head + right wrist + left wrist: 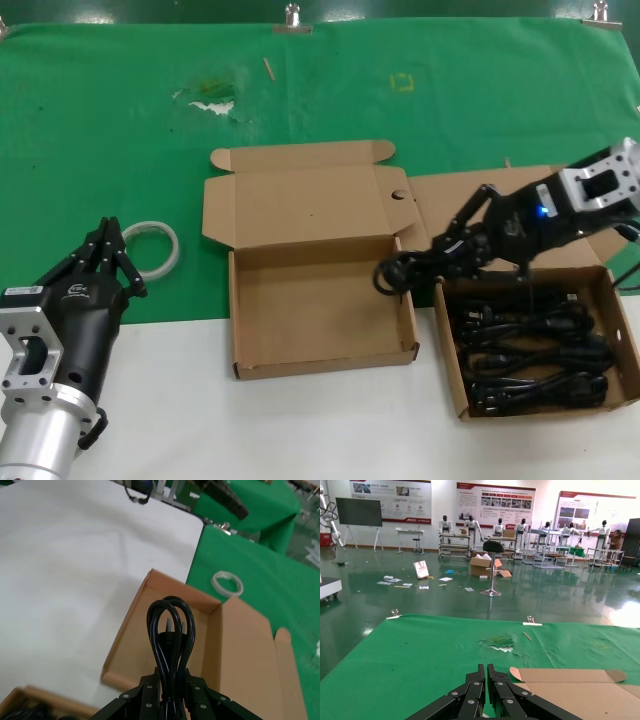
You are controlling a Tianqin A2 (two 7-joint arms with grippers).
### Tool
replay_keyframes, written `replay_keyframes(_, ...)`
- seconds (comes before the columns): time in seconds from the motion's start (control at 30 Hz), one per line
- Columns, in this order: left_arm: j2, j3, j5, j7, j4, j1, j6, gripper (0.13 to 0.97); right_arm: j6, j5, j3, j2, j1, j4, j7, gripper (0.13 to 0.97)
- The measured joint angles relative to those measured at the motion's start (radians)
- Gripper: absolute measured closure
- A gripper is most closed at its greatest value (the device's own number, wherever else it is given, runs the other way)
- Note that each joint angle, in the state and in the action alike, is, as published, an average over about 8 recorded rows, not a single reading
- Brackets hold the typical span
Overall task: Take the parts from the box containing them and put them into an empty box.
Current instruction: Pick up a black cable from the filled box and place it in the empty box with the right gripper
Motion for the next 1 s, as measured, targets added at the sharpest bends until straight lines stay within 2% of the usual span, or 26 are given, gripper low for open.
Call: replay_keyframes(1.0,0.001,0.0,0.0,0.0,0.0,0.0,0.0,0.941,0.12,0.037,0.044,-0.195,-0.072,-0.033,-0.02,0.881)
